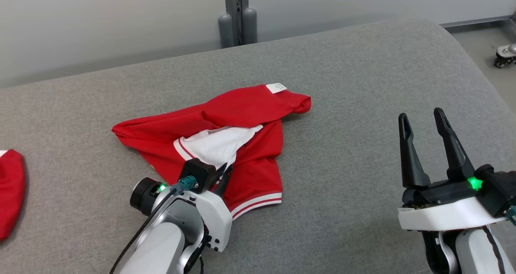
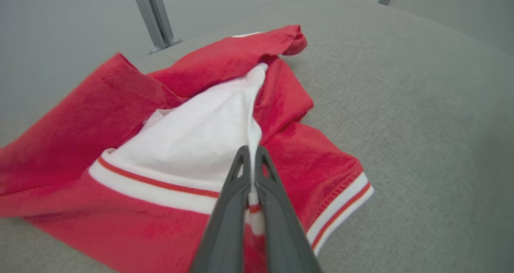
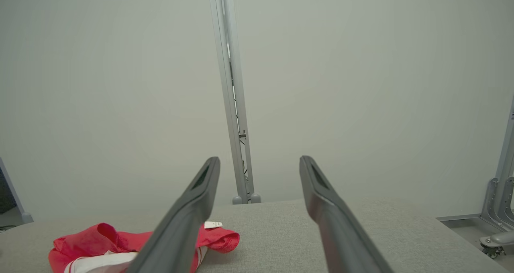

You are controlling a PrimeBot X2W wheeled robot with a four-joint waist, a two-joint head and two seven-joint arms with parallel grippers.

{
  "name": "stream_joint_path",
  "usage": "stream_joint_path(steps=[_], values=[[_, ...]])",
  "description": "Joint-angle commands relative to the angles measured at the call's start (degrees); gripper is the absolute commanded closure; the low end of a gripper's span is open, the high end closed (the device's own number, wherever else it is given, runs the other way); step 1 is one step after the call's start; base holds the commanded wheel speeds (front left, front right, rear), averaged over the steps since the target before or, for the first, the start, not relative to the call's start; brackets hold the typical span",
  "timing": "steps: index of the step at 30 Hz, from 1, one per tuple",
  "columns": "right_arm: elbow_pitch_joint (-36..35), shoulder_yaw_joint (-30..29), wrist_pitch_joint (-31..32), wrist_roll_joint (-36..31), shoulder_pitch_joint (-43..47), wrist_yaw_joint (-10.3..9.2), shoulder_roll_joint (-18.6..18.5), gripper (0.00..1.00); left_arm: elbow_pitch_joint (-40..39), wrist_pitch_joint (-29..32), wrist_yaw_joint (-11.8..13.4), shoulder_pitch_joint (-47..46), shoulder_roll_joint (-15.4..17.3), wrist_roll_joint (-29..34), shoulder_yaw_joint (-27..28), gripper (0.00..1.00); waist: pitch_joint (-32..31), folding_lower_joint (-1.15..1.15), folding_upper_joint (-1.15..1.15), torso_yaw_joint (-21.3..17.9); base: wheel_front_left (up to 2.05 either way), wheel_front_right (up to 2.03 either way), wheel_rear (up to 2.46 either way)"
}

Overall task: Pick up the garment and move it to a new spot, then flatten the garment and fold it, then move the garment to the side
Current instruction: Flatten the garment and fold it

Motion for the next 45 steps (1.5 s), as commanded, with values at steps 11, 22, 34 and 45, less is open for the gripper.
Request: stream_joint_path(steps=[11, 22, 34, 45], values=[[0.7, -0.7, 0.0, -1.3, 1.6, 0.01, -0.3, 0.00, -11.0, 7.3, 0.0, 6.6, 5.4, -5.7, 3.5, 1.00, -3.8, 0.00, 0.00, 7.6, 0.00, 0.00, 0.00], [0.4, -2.1, 0.0, -1.4, 1.8, 0.01, -0.3, 0.00, -25.4, 10.7, 3.0, 16.7, 14.2, -10.2, 11.8, 1.00, -3.5, 0.00, 0.00, 11.8, 0.00, 0.00, 0.00], [1.4, -2.0, 0.0, -1.8, 2.2, 0.01, -0.3, 0.00, -17.5, 6.0, 5.7, 22.7, 15.7, -13.8, 18.4, 0.38, -4.3, 0.00, 0.00, 12.8, 0.00, 0.00, 0.00], [1.9, -1.5, 0.0, -1.6, 2.7, 0.01, -0.3, 0.00, -22.5, -0.9, 10.5, 21.8, 14.1, -11.3, 20.3, 0.00, -5.3, 0.00, 0.00, 12.9, 0.00, 0.00, 0.00]])
